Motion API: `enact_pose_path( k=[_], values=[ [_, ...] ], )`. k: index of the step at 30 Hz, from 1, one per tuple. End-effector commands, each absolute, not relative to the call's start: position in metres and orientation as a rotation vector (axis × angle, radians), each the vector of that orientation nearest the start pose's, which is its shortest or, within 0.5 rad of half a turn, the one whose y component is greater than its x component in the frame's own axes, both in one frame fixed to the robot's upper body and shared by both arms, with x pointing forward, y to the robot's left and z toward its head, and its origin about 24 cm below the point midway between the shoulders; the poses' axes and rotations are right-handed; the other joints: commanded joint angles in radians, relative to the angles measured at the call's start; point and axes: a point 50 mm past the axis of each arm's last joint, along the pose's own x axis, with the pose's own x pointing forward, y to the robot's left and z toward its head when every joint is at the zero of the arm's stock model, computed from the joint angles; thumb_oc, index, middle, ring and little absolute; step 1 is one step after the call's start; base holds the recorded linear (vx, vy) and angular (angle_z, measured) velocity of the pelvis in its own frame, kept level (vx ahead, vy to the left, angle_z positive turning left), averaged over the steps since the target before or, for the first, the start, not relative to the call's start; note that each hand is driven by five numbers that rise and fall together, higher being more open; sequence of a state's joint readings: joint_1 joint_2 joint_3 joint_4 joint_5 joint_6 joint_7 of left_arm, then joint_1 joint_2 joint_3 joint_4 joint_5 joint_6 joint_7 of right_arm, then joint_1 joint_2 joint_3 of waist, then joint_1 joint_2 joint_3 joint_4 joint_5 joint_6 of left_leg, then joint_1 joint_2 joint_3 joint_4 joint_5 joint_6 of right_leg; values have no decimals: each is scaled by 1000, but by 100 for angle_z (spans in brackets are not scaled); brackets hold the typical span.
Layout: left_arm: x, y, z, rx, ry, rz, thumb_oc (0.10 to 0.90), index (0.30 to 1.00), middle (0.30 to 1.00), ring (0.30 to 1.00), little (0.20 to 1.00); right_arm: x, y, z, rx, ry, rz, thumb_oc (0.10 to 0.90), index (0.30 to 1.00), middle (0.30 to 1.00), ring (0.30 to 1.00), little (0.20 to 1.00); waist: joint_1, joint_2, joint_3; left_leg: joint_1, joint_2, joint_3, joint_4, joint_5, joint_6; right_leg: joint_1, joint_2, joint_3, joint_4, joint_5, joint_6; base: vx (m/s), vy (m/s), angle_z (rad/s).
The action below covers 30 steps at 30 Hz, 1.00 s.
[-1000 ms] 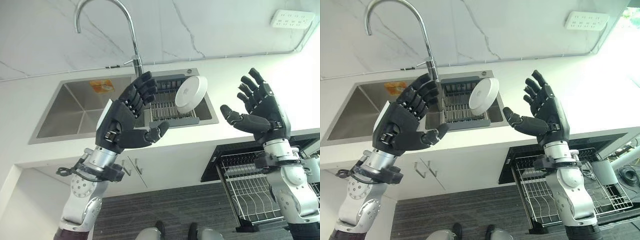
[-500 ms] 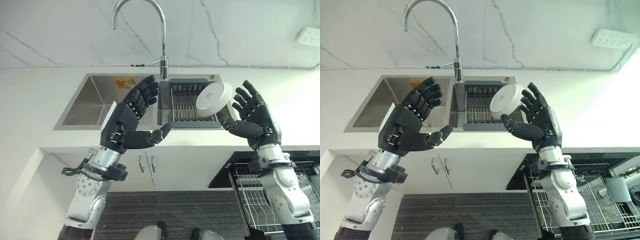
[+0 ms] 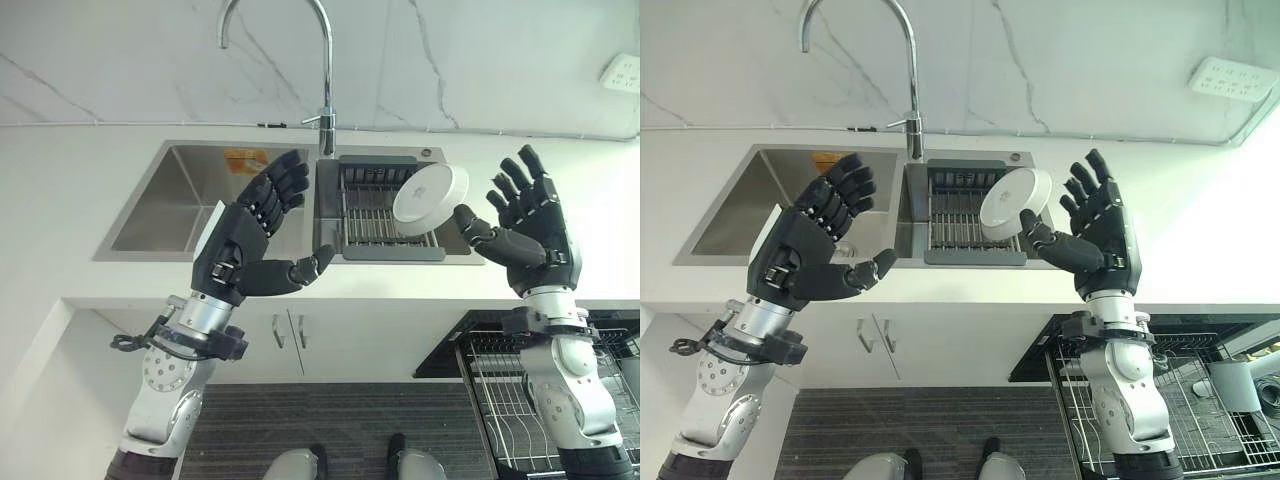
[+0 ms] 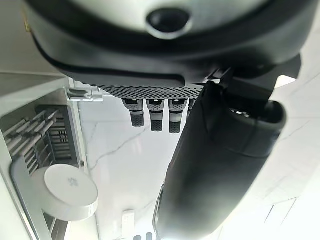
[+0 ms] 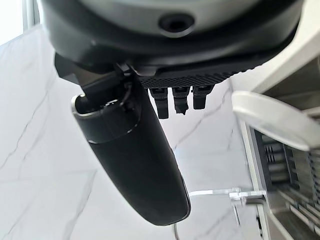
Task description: Place the dishes in the dishwasher.
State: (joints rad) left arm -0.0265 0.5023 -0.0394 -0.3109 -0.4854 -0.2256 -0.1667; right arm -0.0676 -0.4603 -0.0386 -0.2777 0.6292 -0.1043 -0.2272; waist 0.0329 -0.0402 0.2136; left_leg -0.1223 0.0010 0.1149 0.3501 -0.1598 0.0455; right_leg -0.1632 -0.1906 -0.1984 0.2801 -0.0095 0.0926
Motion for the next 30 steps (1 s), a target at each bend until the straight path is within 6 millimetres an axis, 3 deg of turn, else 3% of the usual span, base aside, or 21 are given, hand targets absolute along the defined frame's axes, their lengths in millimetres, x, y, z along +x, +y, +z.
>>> enact_pose_path(
  k=[1,7,11,22,30],
  values=[
    [230,174,197,22,-761,-411,800,900,900,900,900,248,-232,214,210,-737,-112,800,900,900,900,900,0,10,-93,92,39,11,-50,-137,-33,37,27,-35,20,-134,38,95,-113,-11],
    [230,173,195,10,-757,-425,800,900,900,900,900,254,-233,222,243,-758,-133,800,900,900,900,900,-2,20,-101,107,60,26,-50,-136,-49,53,34,-49,20,-146,25,81,-72,-3],
    [233,171,194,-6,-758,-438,800,900,900,900,900,270,-236,210,307,-687,-150,800,900,900,900,900,0,25,-115,109,85,50,-50,-135,-67,52,28,-64,20,-152,24,78,-41,9],
    [241,166,187,-32,-718,-468,800,900,900,900,900,298,-231,176,563,-469,-96,800,900,900,900,900,5,22,-132,115,91,38,-50,-140,-77,64,23,-82,20,-157,20,61,-14,3],
    [242,168,185,-22,-707,-459,800,900,900,900,900,303,-231,164,578,-380,-137,800,900,900,900,900,8,21,-129,120,85,28,-50,-144,-74,70,20,-79,20,-154,23,28,21,5]
  ],
)
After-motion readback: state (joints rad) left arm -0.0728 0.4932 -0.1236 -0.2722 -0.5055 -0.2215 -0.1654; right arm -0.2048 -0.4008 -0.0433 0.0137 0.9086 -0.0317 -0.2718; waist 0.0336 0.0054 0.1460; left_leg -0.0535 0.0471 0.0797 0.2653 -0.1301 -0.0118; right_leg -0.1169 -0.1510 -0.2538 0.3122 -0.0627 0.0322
